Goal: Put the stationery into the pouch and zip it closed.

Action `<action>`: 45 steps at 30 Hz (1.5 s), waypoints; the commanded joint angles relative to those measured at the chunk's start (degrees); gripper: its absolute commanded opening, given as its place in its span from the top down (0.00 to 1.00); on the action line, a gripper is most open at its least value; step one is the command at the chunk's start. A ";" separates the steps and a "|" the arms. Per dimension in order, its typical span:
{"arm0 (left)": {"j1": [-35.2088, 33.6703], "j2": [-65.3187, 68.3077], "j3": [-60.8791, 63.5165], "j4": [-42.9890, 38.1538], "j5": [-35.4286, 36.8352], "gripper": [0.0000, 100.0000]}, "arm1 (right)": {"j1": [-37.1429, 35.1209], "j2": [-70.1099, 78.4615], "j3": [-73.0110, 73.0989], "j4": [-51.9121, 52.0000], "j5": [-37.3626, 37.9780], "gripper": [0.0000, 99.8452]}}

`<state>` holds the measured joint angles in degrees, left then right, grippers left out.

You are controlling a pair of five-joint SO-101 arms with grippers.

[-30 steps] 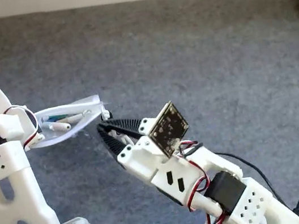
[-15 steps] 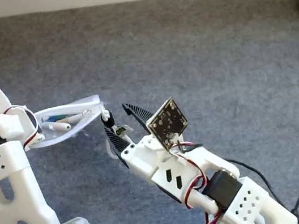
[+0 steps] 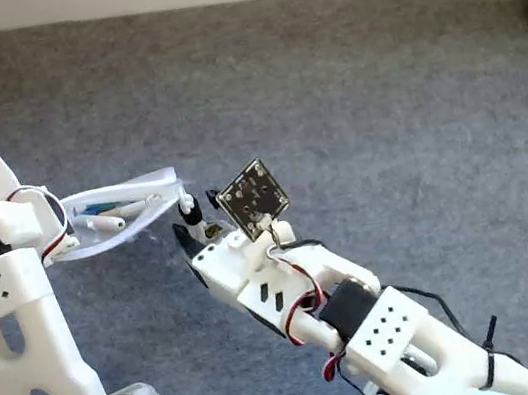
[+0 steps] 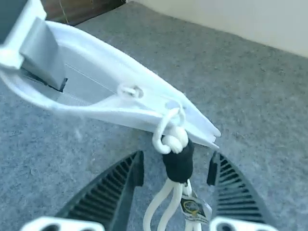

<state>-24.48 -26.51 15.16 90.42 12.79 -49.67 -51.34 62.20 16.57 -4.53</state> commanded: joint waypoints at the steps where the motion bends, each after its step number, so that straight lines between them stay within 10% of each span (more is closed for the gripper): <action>1: -0.31 2.15 0.84 -0.62 0.62 0.97 | 0.84 2.15 -2.24 -3.74 -0.62 0.79; 38: -0.31 2.15 0.92 -0.62 0.62 0.97 | 3.12 1.01 2.51 -9.10 10.64 1.00; 45: -0.40 2.15 0.92 -0.62 0.35 0.97 | 3.30 -1.89 1.98 4.09 10.73 1.00</action>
<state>-24.48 -26.51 15.52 90.42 12.79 -46.86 -50.29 64.84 15.60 4.88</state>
